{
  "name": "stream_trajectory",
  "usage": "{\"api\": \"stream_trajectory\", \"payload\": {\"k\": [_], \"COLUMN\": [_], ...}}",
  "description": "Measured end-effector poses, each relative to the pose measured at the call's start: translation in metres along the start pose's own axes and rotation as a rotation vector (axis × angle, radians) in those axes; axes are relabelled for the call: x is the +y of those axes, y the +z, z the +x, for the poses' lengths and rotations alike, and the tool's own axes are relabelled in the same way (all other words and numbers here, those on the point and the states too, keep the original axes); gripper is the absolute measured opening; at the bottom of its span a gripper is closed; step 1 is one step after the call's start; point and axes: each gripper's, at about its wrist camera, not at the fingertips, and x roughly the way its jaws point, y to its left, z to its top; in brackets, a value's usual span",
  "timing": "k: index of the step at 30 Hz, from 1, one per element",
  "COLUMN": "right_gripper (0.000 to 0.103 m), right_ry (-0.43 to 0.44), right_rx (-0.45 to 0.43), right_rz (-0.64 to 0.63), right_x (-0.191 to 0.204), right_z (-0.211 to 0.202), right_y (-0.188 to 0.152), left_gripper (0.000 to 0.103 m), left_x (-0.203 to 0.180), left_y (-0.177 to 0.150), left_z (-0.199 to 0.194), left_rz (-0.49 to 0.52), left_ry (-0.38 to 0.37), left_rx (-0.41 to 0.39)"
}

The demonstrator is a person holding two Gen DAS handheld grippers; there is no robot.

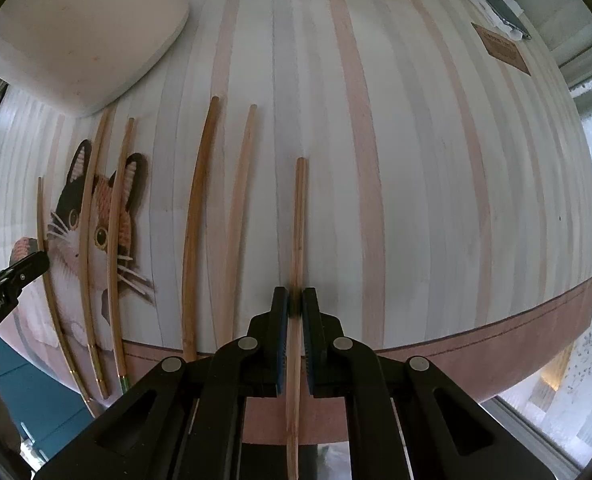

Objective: Organize utensils
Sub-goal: 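Lower the left tool onto a chopstick while the right tool lowers onto another, then lift both chopsticks and carry them over the cream utensil holder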

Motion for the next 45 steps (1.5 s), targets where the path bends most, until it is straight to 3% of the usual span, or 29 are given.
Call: {"api": "stream_trajectory", "payload": {"k": [6, 10, 22, 28, 37, 45], "right_gripper": [0.008, 0.007, 0.007, 0.007, 0.007, 0.006], "right_ry": [-0.042, -0.015, 0.059, 0.083, 0.136, 0.281], "right_rx": [-0.022, -0.042, -0.309, -0.423, -0.572, -0.690], "right_rz": [-0.026, 0.022, 0.136, 0.159, 0.210, 0.319], "right_x": [0.021, 0.023, 0.007, 0.006, -0.001, -0.022], "right_z": [0.007, 0.007, -0.075, -0.110, -0.167, -0.239], "right_y": [0.008, 0.004, 0.009, 0.016, 0.034, 0.058], "left_gripper": [0.007, 0.005, 0.004, 0.004, 0.004, 0.004], "left_x": [-0.007, -0.007, 0.020, 0.033, 0.052, 0.064], "left_y": [0.008, 0.010, 0.028, 0.029, 0.046, 0.061], "left_z": [0.001, -0.004, -0.113, -0.148, -0.200, -0.305], "left_rz": [0.005, -0.006, -0.069, -0.083, -0.168, -0.242], "left_ry": [0.018, 0.050, 0.059, 0.082, 0.025, -0.105], "left_rx": [-0.025, -0.057, -0.352, -0.467, -0.575, -0.757]}}
